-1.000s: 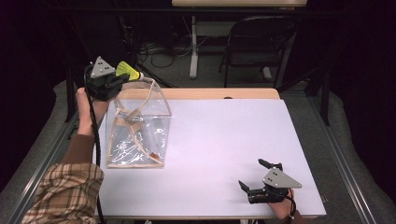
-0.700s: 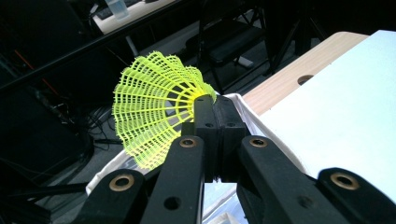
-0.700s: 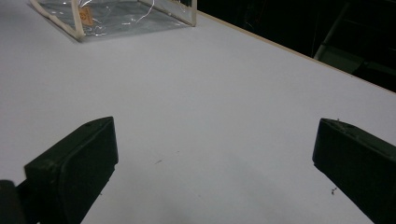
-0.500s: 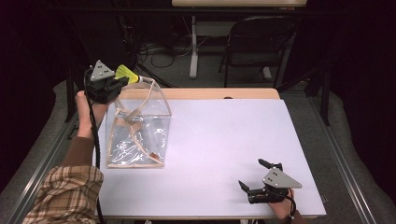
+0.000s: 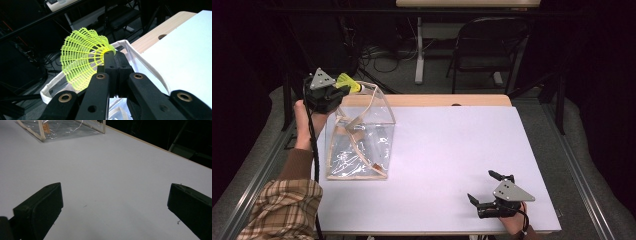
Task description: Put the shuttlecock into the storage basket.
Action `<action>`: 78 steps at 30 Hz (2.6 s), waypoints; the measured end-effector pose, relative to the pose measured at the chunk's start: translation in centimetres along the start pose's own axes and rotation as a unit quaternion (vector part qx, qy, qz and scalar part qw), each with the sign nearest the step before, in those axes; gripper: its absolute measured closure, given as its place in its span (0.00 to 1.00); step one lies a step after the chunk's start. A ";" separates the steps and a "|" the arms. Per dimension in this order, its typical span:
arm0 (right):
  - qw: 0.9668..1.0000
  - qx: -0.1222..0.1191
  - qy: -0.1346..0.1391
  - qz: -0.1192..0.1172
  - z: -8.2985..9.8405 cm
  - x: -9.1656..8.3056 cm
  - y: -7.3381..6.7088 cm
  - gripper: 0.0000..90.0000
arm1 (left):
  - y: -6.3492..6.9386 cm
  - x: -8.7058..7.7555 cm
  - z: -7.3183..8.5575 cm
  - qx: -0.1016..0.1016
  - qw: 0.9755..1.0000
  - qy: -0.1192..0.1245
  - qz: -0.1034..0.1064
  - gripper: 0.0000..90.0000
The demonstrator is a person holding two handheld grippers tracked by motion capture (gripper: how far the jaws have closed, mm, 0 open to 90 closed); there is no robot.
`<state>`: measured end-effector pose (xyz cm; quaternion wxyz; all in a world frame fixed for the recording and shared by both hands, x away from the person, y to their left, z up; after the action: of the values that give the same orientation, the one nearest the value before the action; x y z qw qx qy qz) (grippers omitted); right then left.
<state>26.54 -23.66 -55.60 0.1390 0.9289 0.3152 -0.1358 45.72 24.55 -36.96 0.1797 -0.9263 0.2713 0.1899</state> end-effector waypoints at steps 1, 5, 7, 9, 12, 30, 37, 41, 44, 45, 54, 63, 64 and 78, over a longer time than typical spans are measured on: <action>1.000 0.000 0.000 0.000 0.0 0.0 0.0 0.00 | 0.0 0.0 0.1 0.000 1.000 -0.001 0.001 1.00; 1.000 -0.001 0.000 0.000 0.0 0.0 0.0 0.00 | 0.1 0.2 0.4 -0.003 1.000 -0.004 0.003 1.00; 1.000 -0.001 0.000 0.000 0.0 0.0 0.0 0.00 | 0.1 0.3 0.6 -0.004 1.000 -0.008 0.005 1.00; 1.000 -0.001 0.000 0.001 0.0 0.0 0.0 0.00 | 0.1 0.4 0.8 -0.005 1.000 -0.009 0.005 1.00; 1.000 -0.002 -0.001 0.001 0.0 0.0 0.0 0.00 | 0.1 0.6 1.0 -0.006 1.000 -0.011 0.008 1.00; 1.000 -0.003 -0.002 0.001 0.0 0.0 0.0 0.00 | 0.5 1.6 1.9 -0.009 0.999 -0.029 0.020 1.00; 1.000 -0.002 -0.002 0.001 0.0 0.0 0.0 0.00 | 0.5 2.0 2.2 -0.012 0.999 -0.036 0.025 1.00; 1.000 -0.002 -0.002 0.001 0.0 0.0 0.0 0.00 | 0.6 2.2 2.2 -0.012 0.999 -0.038 0.027 1.00; 1.000 -0.003 -0.003 0.001 0.0 0.0 0.0 0.00 | 0.7 2.3 2.3 -0.012 0.999 -0.038 0.028 1.00; 1.000 -0.003 -0.002 0.001 0.0 0.0 0.0 0.00 | 0.7 2.3 2.3 -0.011 0.999 -0.039 0.029 1.00; 1.000 -0.001 -0.002 0.001 0.0 0.0 0.0 0.00 | 0.9 2.9 3.0 -0.014 0.998 -0.049 0.033 1.00; 1.000 -0.002 -0.003 0.001 0.0 0.0 0.0 0.00 | 1.0 3.4 3.3 -0.016 0.998 -0.056 0.037 1.00; 1.000 -0.002 -0.003 0.000 0.0 0.0 0.0 0.00 | 1.0 3.5 3.3 -0.016 0.998 -0.056 0.038 1.00; 1.000 -0.002 -0.003 0.001 0.0 0.0 0.0 0.00 | 1.1 4.3 3.6 -0.014 0.996 -0.073 0.042 1.00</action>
<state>26.56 -23.67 -55.66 0.1422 0.9285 0.3142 -0.1380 47.51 23.36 -42.31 0.1778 -0.9001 0.2940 0.2678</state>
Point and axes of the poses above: each handheld gripper's, and its own axes: x roughly forward along the jaws, z roughly out of its underside, y roughly to its right, the point moved 2 cm from there along x, roughly forward along the jaws, and after that the axes turned 2 degrees about z, right-handed, at the moved point
